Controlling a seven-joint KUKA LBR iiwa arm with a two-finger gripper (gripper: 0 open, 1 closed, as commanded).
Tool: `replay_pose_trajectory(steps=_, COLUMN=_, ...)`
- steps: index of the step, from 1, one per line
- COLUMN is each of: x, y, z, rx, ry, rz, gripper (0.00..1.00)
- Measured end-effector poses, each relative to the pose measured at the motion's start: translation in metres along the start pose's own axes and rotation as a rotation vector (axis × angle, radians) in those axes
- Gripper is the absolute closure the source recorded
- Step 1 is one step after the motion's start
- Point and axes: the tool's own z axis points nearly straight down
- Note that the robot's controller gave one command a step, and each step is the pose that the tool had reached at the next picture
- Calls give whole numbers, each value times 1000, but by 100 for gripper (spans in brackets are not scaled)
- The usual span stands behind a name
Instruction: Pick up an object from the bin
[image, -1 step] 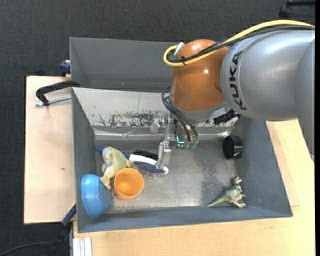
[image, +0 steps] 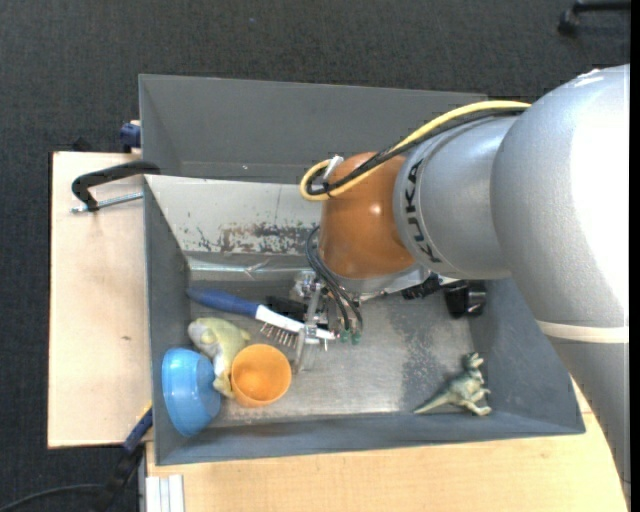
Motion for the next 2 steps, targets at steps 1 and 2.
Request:
replay_pose_trajectory(steps=1, x=-3, y=-2, z=-3, rx=0, ry=-10, rz=4, gripper=100)
replay_pose_trajectory(steps=2, x=7, y=-2, z=-128, rx=-4, ry=-21, rz=-9, gripper=100)
